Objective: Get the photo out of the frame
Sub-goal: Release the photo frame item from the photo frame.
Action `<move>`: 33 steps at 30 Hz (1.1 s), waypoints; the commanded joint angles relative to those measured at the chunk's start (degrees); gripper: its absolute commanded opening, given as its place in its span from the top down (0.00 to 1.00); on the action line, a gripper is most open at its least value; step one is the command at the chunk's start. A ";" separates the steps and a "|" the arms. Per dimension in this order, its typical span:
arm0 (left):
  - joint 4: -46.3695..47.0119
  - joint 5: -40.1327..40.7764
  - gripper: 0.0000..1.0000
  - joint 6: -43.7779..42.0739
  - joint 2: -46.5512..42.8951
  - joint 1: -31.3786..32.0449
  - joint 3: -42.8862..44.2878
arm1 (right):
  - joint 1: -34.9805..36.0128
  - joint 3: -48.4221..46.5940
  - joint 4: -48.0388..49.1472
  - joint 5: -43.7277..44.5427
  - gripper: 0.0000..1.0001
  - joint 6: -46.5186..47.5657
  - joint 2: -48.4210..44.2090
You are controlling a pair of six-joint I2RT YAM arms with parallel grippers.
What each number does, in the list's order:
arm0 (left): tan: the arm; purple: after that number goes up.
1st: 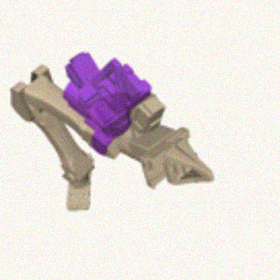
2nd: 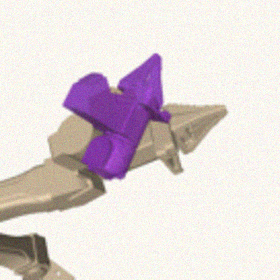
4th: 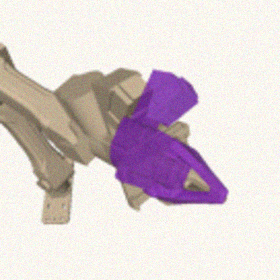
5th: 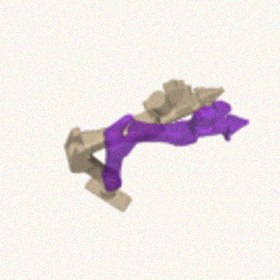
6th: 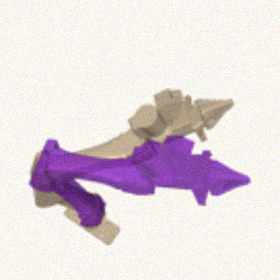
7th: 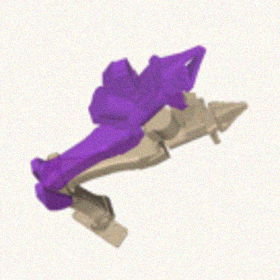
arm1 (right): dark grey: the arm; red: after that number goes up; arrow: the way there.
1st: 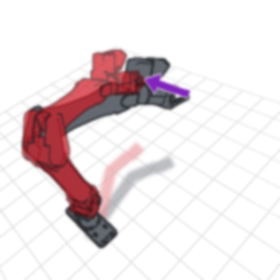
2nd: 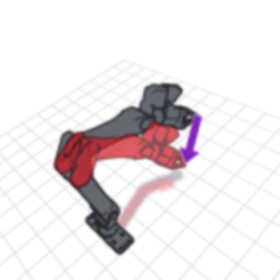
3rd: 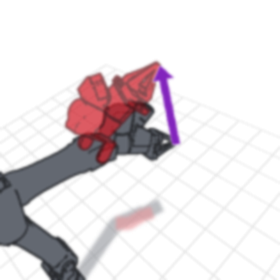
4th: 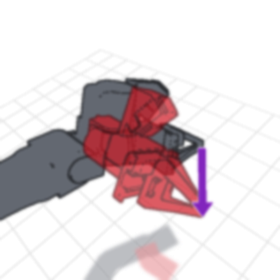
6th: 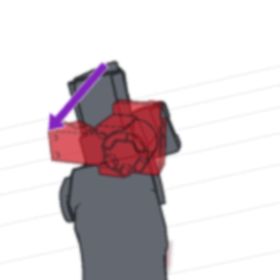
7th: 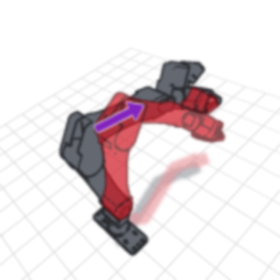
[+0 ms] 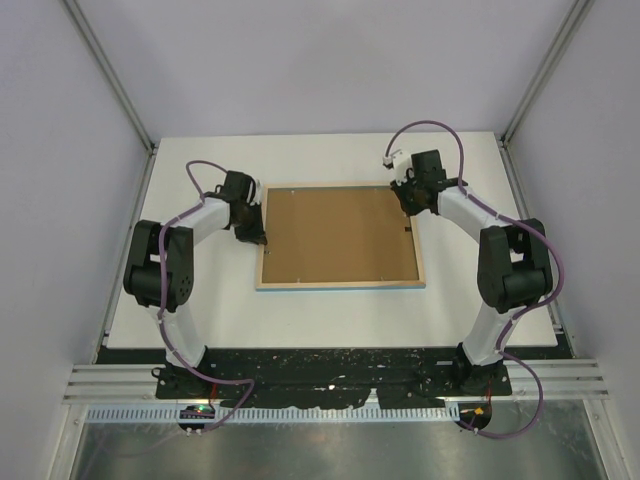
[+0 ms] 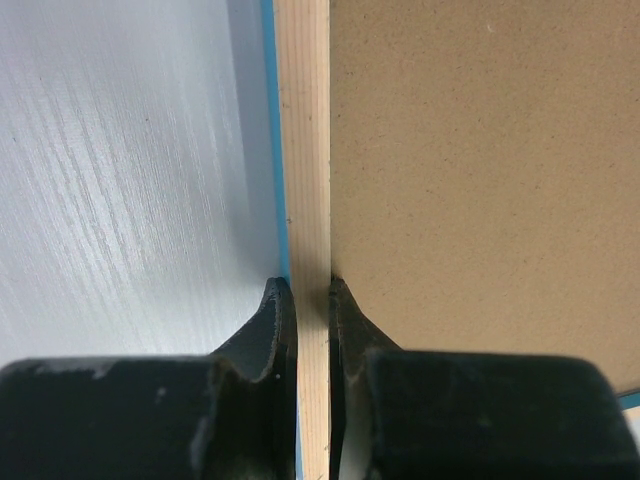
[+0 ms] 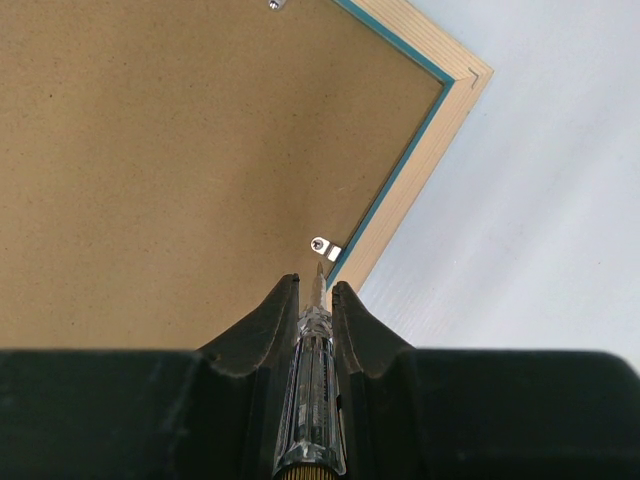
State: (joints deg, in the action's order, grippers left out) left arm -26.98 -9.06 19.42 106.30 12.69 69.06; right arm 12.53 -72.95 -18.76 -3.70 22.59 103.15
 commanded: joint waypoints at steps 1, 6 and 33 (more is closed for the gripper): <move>1.14 -0.96 1.00 -0.26 -0.30 -0.29 0.99 | 0.21 -0.44 -1.10 -0.95 0.92 0.53 -0.58; 0.97 -0.96 1.00 -0.26 -0.04 -0.29 0.99 | 0.21 -0.35 -1.45 -0.52 0.92 0.96 -0.32; 0.97 -1.66 1.00 -0.79 -0.04 -0.21 0.99 | 0.21 5.10 10.33 5.20 0.92 0.88 -0.32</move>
State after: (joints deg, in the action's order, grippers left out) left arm -27.00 -9.10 19.40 106.30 12.67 69.08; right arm 12.69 -69.08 -10.61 0.43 23.68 103.74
